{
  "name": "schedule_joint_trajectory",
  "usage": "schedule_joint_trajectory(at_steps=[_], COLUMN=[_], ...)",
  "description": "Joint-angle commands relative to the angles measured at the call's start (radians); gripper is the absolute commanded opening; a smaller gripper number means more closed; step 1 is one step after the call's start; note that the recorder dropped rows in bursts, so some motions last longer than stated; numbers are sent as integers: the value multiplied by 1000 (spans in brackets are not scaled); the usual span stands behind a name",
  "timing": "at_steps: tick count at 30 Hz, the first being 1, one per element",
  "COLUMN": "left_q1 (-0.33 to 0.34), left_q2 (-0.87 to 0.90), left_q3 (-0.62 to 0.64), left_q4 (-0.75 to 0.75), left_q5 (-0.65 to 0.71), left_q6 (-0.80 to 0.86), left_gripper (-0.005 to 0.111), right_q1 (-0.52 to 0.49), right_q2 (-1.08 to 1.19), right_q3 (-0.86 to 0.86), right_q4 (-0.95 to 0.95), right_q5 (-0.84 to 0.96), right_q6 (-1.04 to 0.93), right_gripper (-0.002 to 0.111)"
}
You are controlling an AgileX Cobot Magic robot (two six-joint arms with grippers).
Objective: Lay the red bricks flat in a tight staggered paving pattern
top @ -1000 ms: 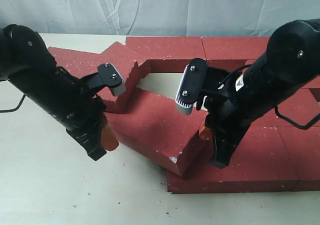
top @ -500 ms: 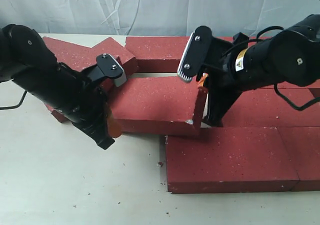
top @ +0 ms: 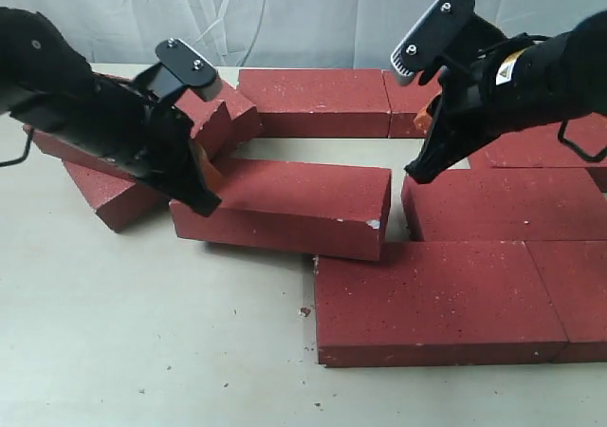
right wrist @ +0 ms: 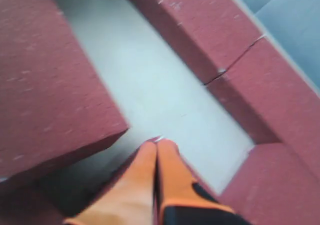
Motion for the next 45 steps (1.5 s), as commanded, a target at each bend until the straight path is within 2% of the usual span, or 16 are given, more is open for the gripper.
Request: schedule_joint_trajectory(at_steps=[1, 4, 6, 8, 11, 17, 21, 29, 36, 41, 45], left_q1=[28, 48, 60, 72, 81, 81, 81, 81, 81, 81, 81], left_q2=[-68, -71, -55, -40, -24, -4, 17, 24, 24, 24, 8], left_q3=[-15, -15, -15, -15, -15, -15, -15, -15, -15, -15, -26], left_q4=[189, 224, 258, 303, 315, 276, 276, 288, 314, 298, 301], left_q5=[66, 81, 153, 228, 233, 186, 177, 149, 122, 110, 170], left_q6=[-167, -214, -214, -214, -214, -208, -207, -203, -208, -212, -212], left_gripper=[0, 0, 0, 0, 0, 0, 0, 0, 0, 0, 0], right_q1=[69, 124, 156, 189, 210, 210, 210, 210, 210, 210, 210], right_q2=[-28, -15, 13, 51, 101, 215, 249, 254, 258, 308, 317], right_q3=[-122, -124, -114, -117, -116, -154, -177, -179, -179, -179, -183], right_q4=[255, 476, 565, 566, 562, 488, 349, 189, -36, -79, -67], right_q5=[408, 519, 564, 548, 441, 469, 462, 262, 211, 147, -33], right_q6=[-150, -466, -620, -651, -651, -625, -486, -309, -82, -69, -65], right_gripper=[-1, -1, -1, -1, -1, -1, -1, -1, -1, -1, -1])
